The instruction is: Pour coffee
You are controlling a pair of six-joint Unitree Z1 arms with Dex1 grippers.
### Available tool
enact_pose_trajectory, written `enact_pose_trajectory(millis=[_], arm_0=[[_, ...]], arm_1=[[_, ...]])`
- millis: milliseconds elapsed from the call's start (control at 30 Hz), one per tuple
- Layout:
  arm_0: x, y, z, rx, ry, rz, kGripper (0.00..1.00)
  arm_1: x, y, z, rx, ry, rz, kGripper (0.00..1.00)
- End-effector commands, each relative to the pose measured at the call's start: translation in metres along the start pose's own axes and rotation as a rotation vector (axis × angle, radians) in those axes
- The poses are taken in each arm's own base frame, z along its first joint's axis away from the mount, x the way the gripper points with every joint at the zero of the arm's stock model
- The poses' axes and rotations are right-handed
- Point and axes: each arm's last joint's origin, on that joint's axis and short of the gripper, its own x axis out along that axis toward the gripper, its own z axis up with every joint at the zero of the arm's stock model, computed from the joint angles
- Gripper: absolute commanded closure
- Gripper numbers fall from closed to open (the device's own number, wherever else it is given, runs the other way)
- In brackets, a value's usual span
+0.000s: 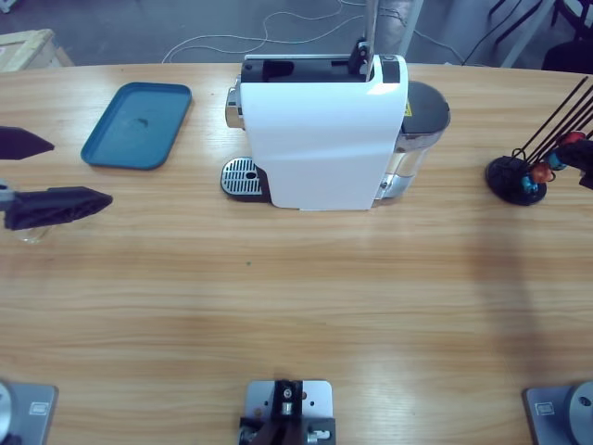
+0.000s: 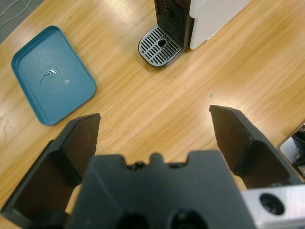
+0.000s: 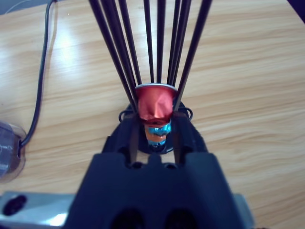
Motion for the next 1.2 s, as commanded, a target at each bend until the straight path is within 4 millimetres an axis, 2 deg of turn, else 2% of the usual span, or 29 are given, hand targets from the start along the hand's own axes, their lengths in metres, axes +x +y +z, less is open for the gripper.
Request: enact_pose_trajectory(millis=[33, 200, 233, 267, 300, 800, 967, 1100, 1200], arm_0=[[0.001, -0.001, -0.009, -0.007, 0.009, -0.010, 0.013], [0.002, -0.001, -0.012, -0.009, 0.016, -0.010, 0.013], [0.003, -0.001, -0.012, -0.009, 0.018, -0.010, 0.013], [0.003, -0.002, -0.012, -0.009, 0.017, -0.011, 0.013], [0.003, -0.002, -0.012, -0.009, 0.016, -0.011, 0.013], [0.003, -0.001, -0.013, -0.013, 0.016, -0.010, 0.013], [0.004, -0.002, -0.014, -0.015, 0.017, -0.011, 0.013], [0.005, -0.002, -0.015, -0.016, 0.016, -0.011, 0.013], [0.006, -0.002, -0.015, -0.017, 0.011, -0.012, 0.014]], arm_1=[[0.008, -0.002, -0.007, -0.010, 0.034, -0.001, 0.860], [0.008, -0.003, -0.007, -0.010, 0.037, -0.004, 0.861], [0.008, -0.003, -0.007, -0.011, 0.038, -0.004, 0.891], [0.007, -0.003, -0.008, -0.011, 0.037, -0.005, 0.993], [0.006, -0.004, -0.008, -0.010, 0.035, -0.008, 1.000], [-0.003, -0.007, -0.003, -0.002, -0.004, -0.012, 1.000], [-0.014, -0.008, 0.008, 0.004, -0.058, -0.004, 1.000], [-0.022, -0.010, 0.008, -0.002, -0.059, -0.008, 1.000], [-0.030, -0.011, 0.017, 0.004, -0.085, -0.010, 1.000]])
